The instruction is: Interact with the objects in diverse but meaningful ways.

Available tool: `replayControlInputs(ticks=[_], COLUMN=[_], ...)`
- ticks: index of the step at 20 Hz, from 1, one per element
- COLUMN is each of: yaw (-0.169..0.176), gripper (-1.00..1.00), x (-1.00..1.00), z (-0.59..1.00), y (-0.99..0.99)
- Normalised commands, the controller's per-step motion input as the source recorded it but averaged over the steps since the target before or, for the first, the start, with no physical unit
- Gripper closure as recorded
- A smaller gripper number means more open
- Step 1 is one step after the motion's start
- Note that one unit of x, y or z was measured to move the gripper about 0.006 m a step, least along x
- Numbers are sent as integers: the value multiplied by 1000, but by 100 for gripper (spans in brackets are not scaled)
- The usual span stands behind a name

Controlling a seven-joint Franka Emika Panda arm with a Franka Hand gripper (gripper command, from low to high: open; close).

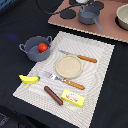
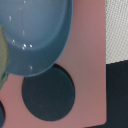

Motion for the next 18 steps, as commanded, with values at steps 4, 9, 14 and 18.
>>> replayControlInputs(ticks=[4, 9, 14, 18], yaw=[-103, -55, -12, -12], gripper=[-100, -100, -100, -100], x=[-103, -255, -371, -377], z=[-282, -272, -308, -301], y=[0, 54, 104, 170])
